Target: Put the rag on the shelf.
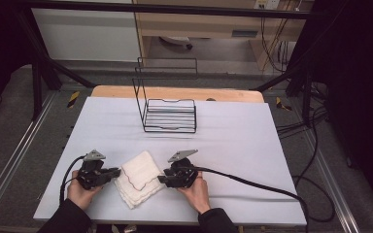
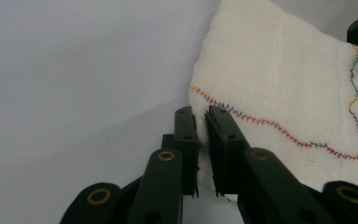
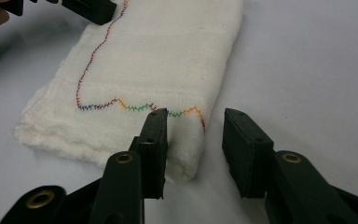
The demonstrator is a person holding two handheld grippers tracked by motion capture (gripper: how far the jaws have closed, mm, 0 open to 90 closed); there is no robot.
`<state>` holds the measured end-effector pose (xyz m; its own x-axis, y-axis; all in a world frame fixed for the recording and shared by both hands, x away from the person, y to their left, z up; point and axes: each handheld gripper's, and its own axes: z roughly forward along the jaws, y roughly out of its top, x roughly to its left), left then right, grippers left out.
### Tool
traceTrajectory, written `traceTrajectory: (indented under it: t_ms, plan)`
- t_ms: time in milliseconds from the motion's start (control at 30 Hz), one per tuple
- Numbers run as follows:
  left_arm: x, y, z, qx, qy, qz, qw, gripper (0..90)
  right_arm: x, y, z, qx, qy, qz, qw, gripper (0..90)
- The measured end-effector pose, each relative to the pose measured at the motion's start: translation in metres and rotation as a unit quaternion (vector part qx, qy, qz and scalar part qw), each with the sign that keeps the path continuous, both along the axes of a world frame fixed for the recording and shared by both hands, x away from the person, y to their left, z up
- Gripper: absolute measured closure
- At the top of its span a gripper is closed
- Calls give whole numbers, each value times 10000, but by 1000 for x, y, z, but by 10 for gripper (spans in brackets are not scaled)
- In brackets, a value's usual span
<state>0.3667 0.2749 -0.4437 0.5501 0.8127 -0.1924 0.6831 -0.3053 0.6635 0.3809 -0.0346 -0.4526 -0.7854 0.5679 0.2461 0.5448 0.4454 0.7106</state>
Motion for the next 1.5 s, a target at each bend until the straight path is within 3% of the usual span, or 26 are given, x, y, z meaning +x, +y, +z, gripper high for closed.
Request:
traceTrajectory:
  t_ms: [300,600,767,933,1100,1233,1300,1367,1400,1500]
  plan:
    - [2,-1,1,-35,82,100,9999,832,0,0,1,102,263,64,9996,809]
    - [5,-3,2,-88,79,193,9997,834,-9,-1,6,45,264,-74,9996,822]
    - [12,-8,2,-195,51,275,9994,834,-19,-2,9,-54,244,-186,9995,821]
    - [14,-12,0,-142,-42,259,9996,831,-34,-1,6,-136,133,-303,9994,808]
    - [12,-11,-2,-142,-94,216,9996,819,-26,-5,12,-182,-64,-215,9996,645]
    - [12,-11,-2,-112,-125,185,9997,813,-9,-7,20,81,-319,-296,9990,446]
    - [12,-11,-3,-100,-135,172,9997,811,2,-6,22,198,-351,-374,9985,419]
    - [12,-12,-3,-91,-147,164,9997,810,14,-3,21,100,-425,-434,9981,346]
    - [12,-12,-3,-84,-146,157,9997,809,19,0,21,29,-542,-443,9975,335]
    - [12,-12,-3,-86,-138,147,9998,805,29,5,20,-30,-559,-422,9975,348]
